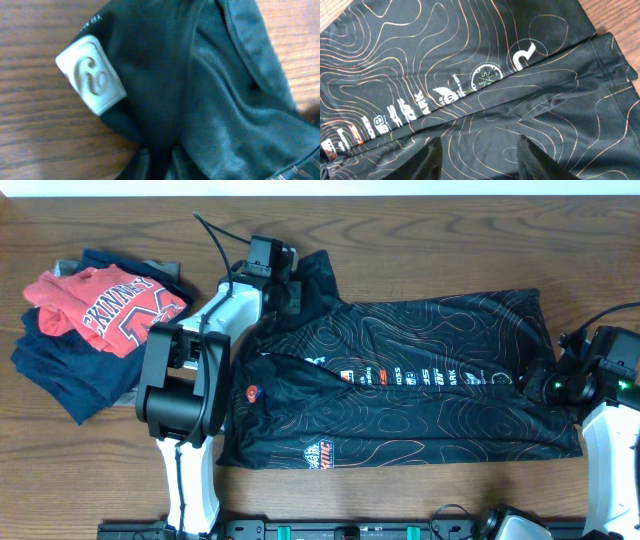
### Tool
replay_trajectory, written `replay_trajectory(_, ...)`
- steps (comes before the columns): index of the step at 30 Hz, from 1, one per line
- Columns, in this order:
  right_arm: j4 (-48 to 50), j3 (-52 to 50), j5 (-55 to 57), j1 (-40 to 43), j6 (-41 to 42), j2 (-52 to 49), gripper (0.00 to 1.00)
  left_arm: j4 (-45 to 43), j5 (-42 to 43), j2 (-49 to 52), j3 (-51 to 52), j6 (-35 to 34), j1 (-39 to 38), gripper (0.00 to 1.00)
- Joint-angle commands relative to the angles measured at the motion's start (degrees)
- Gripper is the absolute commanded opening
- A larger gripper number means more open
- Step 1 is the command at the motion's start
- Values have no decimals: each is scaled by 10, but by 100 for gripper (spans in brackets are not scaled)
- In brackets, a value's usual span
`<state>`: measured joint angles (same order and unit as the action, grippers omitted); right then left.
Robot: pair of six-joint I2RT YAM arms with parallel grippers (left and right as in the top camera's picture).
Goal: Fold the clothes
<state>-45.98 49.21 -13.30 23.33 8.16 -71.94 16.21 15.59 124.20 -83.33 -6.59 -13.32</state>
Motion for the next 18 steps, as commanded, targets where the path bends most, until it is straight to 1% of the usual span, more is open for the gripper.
replay_trajectory(1,0,6,-2,-9,-7,6,40,13,-16,20,5,-19,10,6)
replay_trajectory(3,0,6,-2,-9,-7,6,32,21,-21,17,5,-24,16,6)
replay_trajectory(5,-3,7,-2,-9,-8,5,28,30,-21,11,5,-35,22,6)
replay_trajectory(7,-14,15,-2,-9,-8,2,27,38,-21,0,5,-56,30,6)
replay_trajectory(8,-20,22,-1,-10,-11,-2,29,43,-21,-7,5,-65,33,6)
replay_trajectory(10,-38,48,12,-16,-15,-21,35,59,-18,-22,5,-88,38,6)
replay_trajectory(12,-56,89,25,-23,-19,-53,38,73,0,-35,5,-92,40,6)
replay_trajectory(15,-62,158,30,-33,-31,-117,49,91,25,-49,5,-92,40,6)
replay_trajectory(18,-56,236,30,-39,-36,-198,51,111,35,-54,5,-92,40,6)
